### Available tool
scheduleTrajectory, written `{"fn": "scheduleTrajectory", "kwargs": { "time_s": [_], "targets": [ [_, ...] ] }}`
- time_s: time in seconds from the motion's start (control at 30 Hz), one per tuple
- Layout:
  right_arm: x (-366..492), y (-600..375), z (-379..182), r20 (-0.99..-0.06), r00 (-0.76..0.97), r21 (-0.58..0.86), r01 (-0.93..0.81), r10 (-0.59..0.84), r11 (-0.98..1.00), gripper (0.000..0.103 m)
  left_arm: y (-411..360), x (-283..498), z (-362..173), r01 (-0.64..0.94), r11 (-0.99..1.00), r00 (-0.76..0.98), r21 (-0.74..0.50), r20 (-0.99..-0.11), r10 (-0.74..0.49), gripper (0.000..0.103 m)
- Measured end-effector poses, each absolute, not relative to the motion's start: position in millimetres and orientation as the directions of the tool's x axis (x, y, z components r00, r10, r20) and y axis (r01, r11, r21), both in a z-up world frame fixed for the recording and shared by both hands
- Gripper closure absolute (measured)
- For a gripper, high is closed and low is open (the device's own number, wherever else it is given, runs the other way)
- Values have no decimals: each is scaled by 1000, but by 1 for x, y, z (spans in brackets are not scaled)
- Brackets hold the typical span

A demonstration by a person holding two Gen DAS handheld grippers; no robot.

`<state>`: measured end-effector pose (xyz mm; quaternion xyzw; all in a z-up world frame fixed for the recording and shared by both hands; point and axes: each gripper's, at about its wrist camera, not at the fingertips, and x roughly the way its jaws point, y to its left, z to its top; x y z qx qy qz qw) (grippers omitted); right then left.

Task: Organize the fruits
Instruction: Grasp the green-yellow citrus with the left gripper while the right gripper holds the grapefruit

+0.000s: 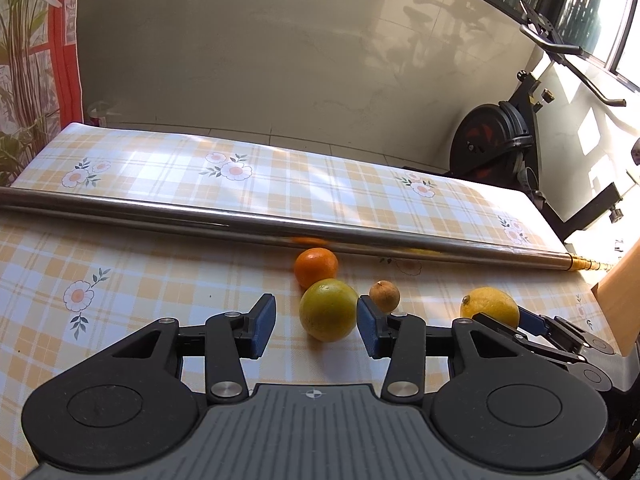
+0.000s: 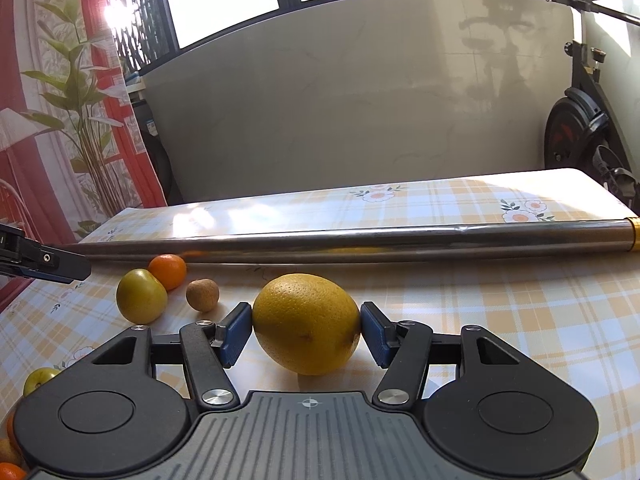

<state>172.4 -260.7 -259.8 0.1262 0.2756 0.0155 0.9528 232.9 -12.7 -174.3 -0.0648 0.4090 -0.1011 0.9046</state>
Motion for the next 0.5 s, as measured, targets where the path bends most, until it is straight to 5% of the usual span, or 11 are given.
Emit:
{"fn": "scheduleTrajectory", "kwargs": {
  "time_s": [0.5],
  "targets": [
    [172,-262,-260,-520,848,253,41,100,967,48,-23,256,-200,121,960,603,-252,-750,-273,54]
  ]
}}
